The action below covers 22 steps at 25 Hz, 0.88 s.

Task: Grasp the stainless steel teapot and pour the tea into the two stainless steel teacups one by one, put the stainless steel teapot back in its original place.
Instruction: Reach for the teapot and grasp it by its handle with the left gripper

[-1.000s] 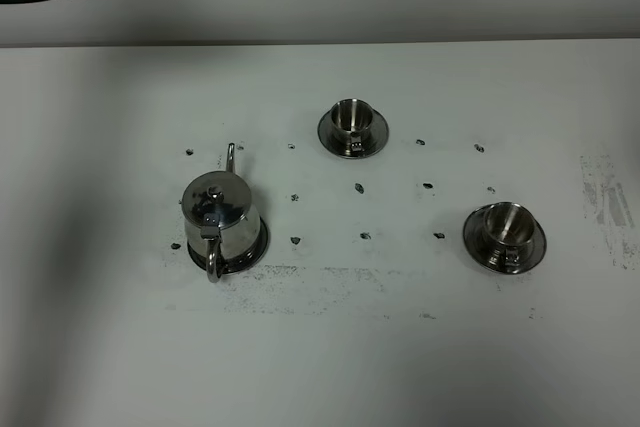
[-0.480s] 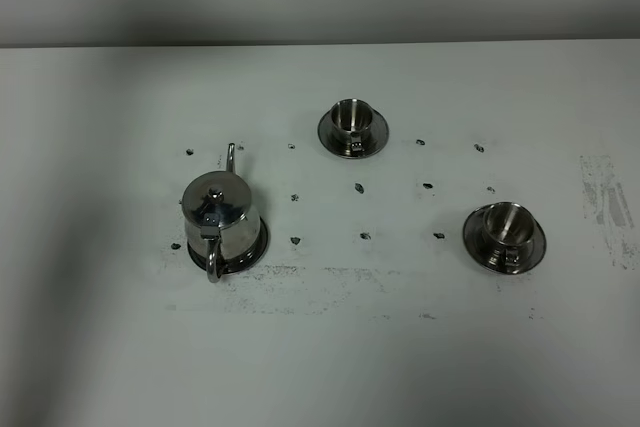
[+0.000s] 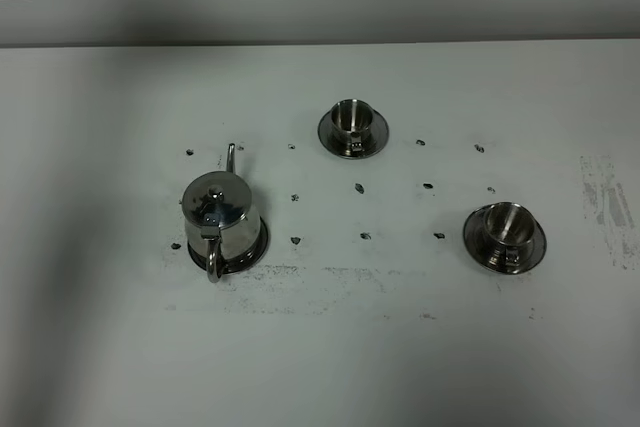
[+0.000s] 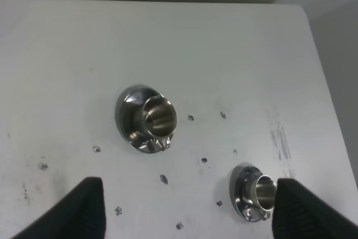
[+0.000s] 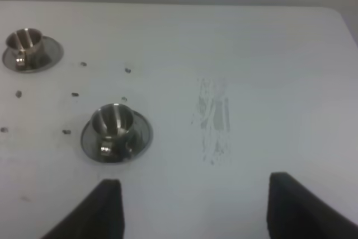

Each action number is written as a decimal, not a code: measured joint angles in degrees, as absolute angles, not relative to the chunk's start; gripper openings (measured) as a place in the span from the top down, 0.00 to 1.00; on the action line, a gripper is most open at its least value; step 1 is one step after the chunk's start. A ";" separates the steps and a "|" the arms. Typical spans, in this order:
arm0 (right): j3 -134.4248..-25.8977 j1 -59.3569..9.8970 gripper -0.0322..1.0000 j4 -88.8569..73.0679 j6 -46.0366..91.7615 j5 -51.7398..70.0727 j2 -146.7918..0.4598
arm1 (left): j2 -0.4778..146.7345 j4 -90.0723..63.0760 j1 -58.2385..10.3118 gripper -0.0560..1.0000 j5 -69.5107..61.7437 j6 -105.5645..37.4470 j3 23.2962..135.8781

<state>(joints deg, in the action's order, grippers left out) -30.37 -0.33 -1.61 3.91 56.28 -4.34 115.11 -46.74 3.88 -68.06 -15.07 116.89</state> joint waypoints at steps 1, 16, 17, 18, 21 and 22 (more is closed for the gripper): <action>-29.81 -0.33 0.43 -1.65 3.91 56.36 -3.67 | 115.11 -46.74 3.88 0.37 -68.06 -15.07 116.89; -29.04 -0.33 0.43 -1.90 5.59 61.83 -0.29 | 115.11 -46.71 3.88 0.37 -68.06 -15.07 116.89; -29.04 -0.33 0.43 -1.90 5.81 62.25 0.16 | 115.11 -46.71 3.88 0.37 -68.06 -15.07 116.89; -29.04 -0.33 0.43 -1.90 5.92 62.42 0.36 | 115.11 -46.71 3.88 0.37 -68.06 -15.07 116.89; -29.04 -0.33 0.43 -2.37 6.92 62.64 0.39 | 115.11 -46.71 3.88 0.37 -68.06 -15.07 116.89; -29.04 -0.33 0.43 -2.53 7.25 62.71 0.39 | 115.11 -46.71 3.88 0.37 -68.06 -15.07 116.89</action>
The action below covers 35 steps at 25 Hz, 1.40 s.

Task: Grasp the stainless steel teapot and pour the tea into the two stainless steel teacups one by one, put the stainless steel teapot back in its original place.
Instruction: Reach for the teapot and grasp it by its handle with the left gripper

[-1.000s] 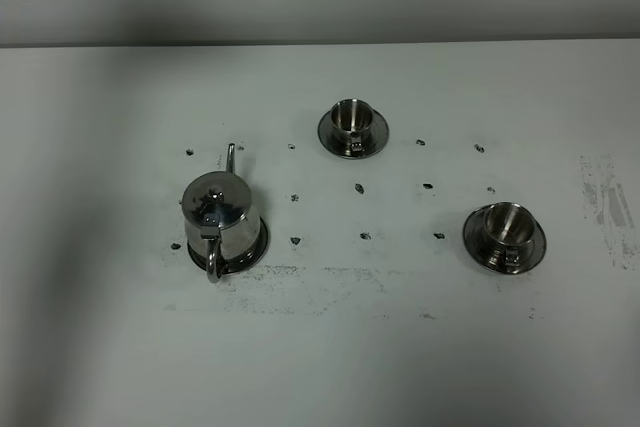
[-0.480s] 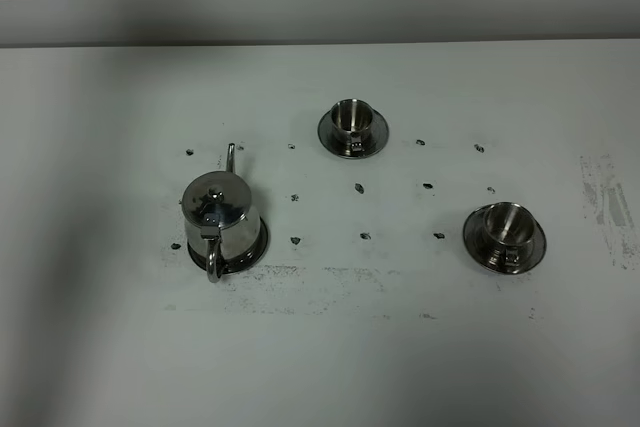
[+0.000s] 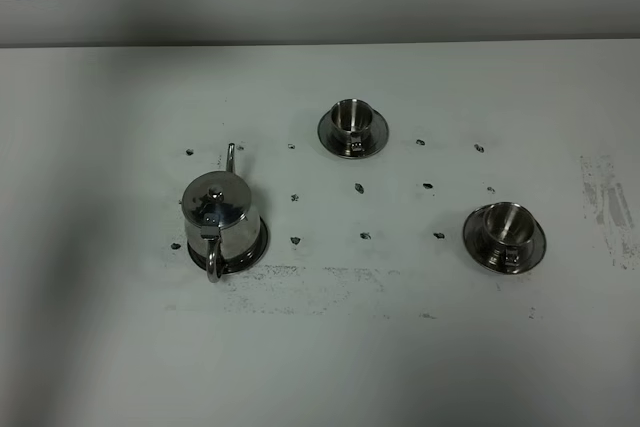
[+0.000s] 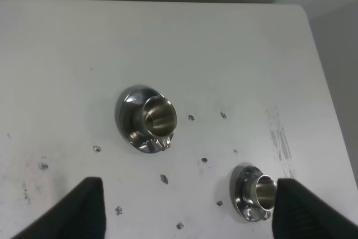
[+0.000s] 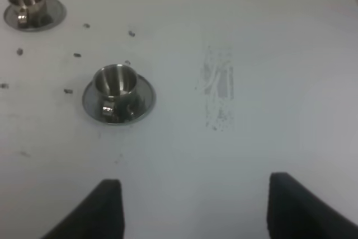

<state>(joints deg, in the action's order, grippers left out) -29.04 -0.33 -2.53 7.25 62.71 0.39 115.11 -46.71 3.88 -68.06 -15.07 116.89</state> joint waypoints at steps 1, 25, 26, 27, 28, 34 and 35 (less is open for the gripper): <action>-29.04 -0.33 0.43 -2.73 7.56 62.71 0.39 | 115.11 -46.71 3.88 0.37 -68.06 -15.07 116.89; -28.87 -1.57 0.43 -4.86 8.41 62.26 0.39 | 115.11 -46.71 3.88 0.37 -68.06 -15.36 116.89; -28.87 -1.57 0.43 -4.86 8.41 62.26 0.39 | 115.11 -46.71 3.88 0.37 -68.06 -15.36 116.89; -28.87 -1.57 0.43 -4.86 8.41 62.26 0.39 | 115.11 -46.71 3.88 0.37 -68.06 -15.36 116.89; -28.87 -1.57 0.43 -4.86 8.41 62.26 0.39 | 115.11 -46.71 3.88 0.37 -68.06 -15.41 116.89; -28.87 -1.57 0.43 -4.86 8.41 62.26 0.39 | 115.11 -46.71 3.88 0.37 -68.06 -15.41 116.89; -28.87 -1.57 0.43 -4.86 8.41 62.26 0.39 | 115.11 -46.71 3.88 0.37 -68.06 -15.41 116.89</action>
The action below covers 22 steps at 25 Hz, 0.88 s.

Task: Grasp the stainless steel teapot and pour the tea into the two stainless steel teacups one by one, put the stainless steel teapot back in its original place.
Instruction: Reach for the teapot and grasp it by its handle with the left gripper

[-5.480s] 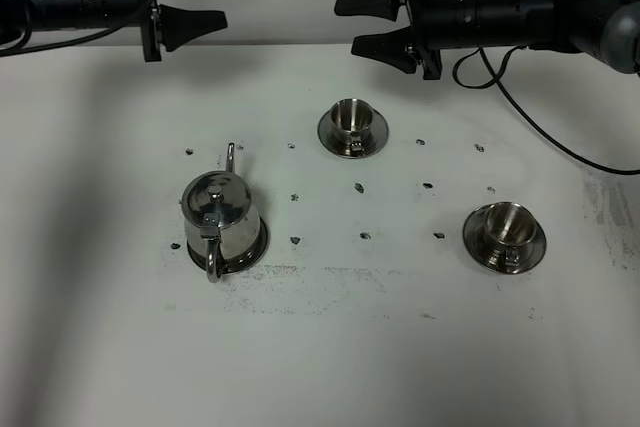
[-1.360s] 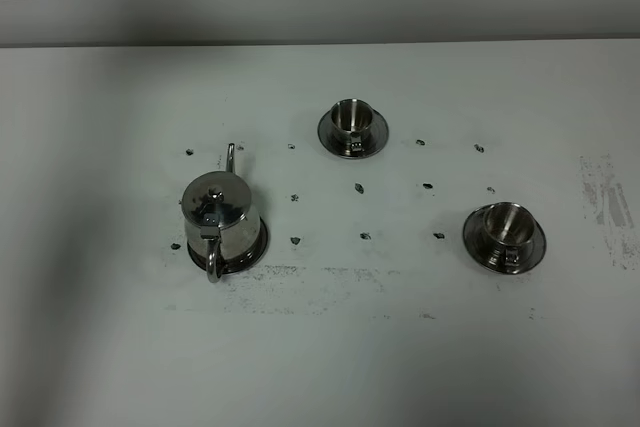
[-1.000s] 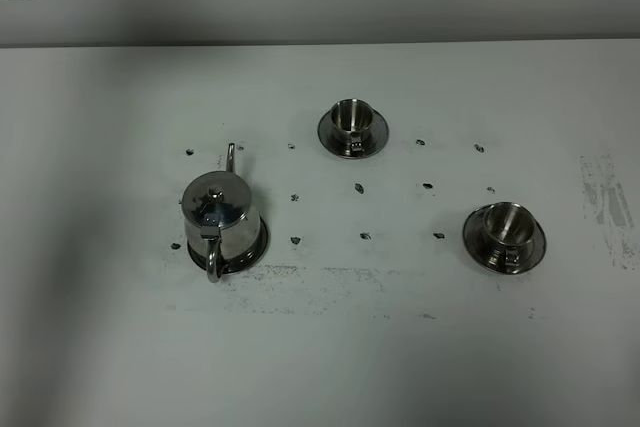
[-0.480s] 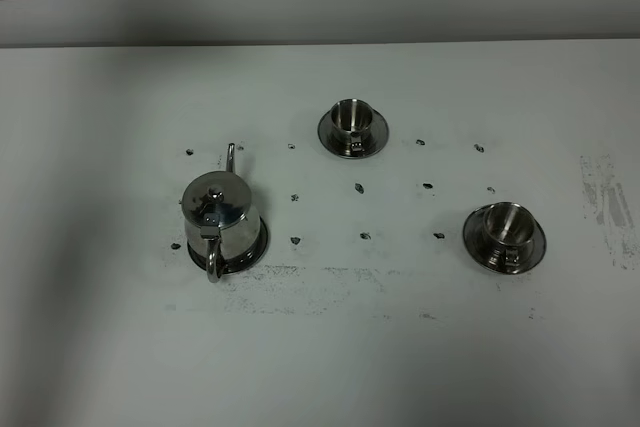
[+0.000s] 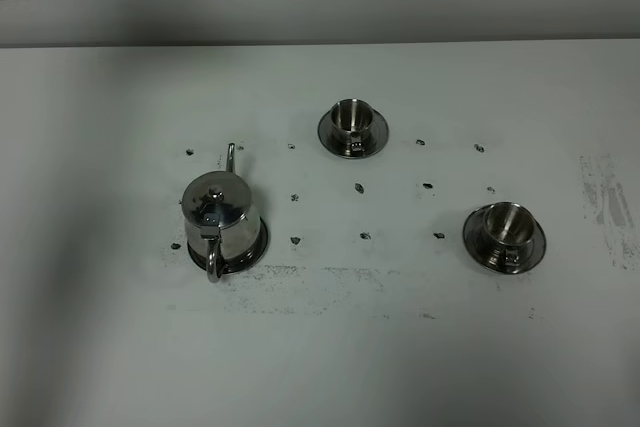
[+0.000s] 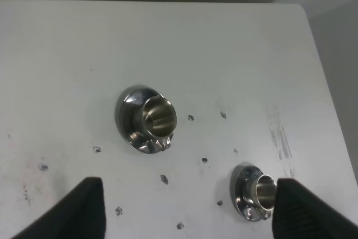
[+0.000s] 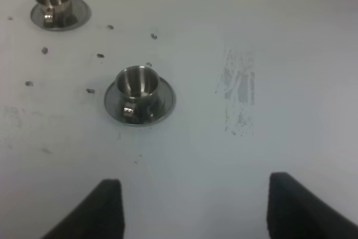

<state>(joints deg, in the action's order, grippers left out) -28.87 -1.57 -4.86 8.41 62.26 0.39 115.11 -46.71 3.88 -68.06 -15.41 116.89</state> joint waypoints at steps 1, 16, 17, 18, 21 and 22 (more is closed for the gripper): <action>-28.87 -1.57 0.43 -4.86 8.41 62.26 0.39 | 115.11 -46.30 3.75 0.37 -68.06 -15.46 116.89; -28.87 -1.57 0.43 -4.86 8.41 62.26 0.39 | 105.21 -9.42 -25.47 0.37 -68.09 -10.30 116.89; -28.87 -1.57 0.43 -4.86 8.41 62.26 0.39 | 105.21 -7.23 -28.28 0.37 -68.09 -9.43 116.89; -28.87 -1.57 0.43 -4.86 8.41 62.26 0.39 | 105.21 -5.54 -30.92 0.37 -68.09 -8.86 116.89; -28.87 -1.57 0.43 -4.86 8.41 62.26 0.39 | 105.21 -1.09 -37.97 0.37 -68.09 -7.91 116.89; -28.87 -1.57 0.43 -4.86 8.41 62.26 0.39 | 105.21 -0.52 -39.88 0.37 -68.09 -7.60 116.89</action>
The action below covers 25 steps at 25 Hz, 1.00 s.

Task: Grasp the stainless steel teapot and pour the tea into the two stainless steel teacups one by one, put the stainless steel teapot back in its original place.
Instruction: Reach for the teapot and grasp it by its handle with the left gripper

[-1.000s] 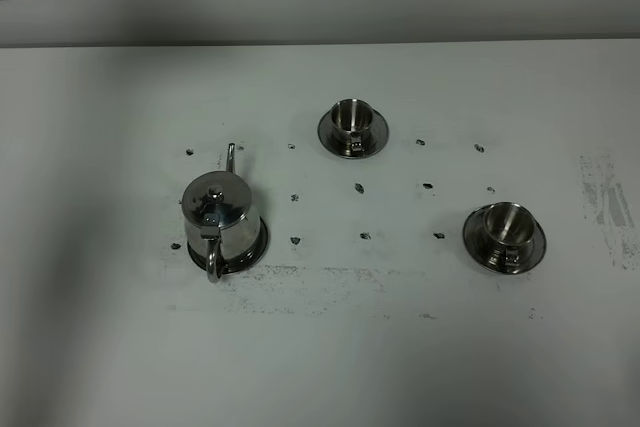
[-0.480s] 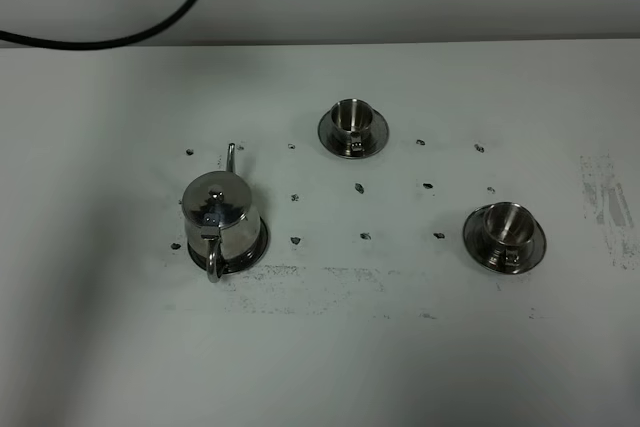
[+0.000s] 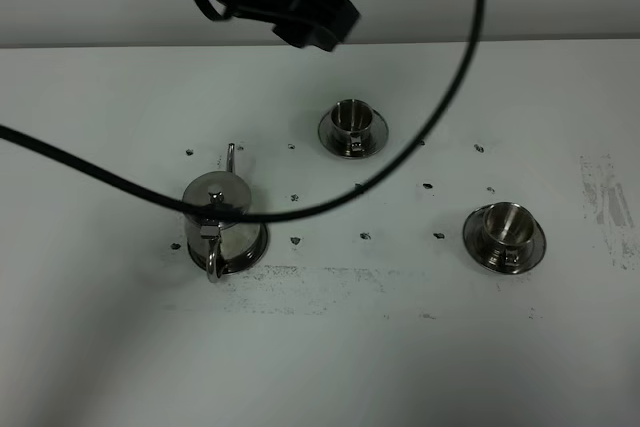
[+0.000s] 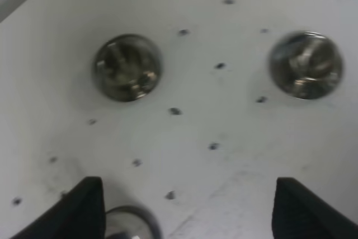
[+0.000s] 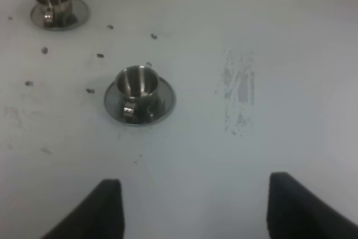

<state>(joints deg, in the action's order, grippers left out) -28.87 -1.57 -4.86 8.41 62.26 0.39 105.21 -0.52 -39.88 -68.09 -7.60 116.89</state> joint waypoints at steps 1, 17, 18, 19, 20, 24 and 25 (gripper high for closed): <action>-28.87 -1.57 0.43 -4.86 8.41 62.26 0.39 | 105.21 0.00 -41.29 0.37 -68.04 -7.38 116.89; -28.87 -1.57 0.43 -4.86 8.40 62.26 0.39 | 105.02 8.50 -48.69 0.37 -58.01 -3.33 88.29; -28.87 -1.57 0.43 -4.86 8.40 62.26 0.39 | 105.02 8.73 -48.39 0.37 -55.51 -2.78 85.95; -28.87 -1.57 0.43 -4.86 8.40 62.26 0.39 | 105.02 8.73 -48.16 0.37 -53.26 -2.14 83.63; -28.87 -1.57 0.43 -4.86 8.40 62.26 0.39 | 105.02 8.67 -48.03 0.37 -51.64 -1.61 81.51; -28.87 -1.57 0.43 -4.86 8.40 62.26 0.39 | 105.02 6.72 -47.56 0.37 -45.45 -1.11 75.17; -28.87 -1.57 0.43 -4.86 8.40 62.26 0.39 | 105.02 6.56 -47.56 0.37 -44.45 -1.11 73.79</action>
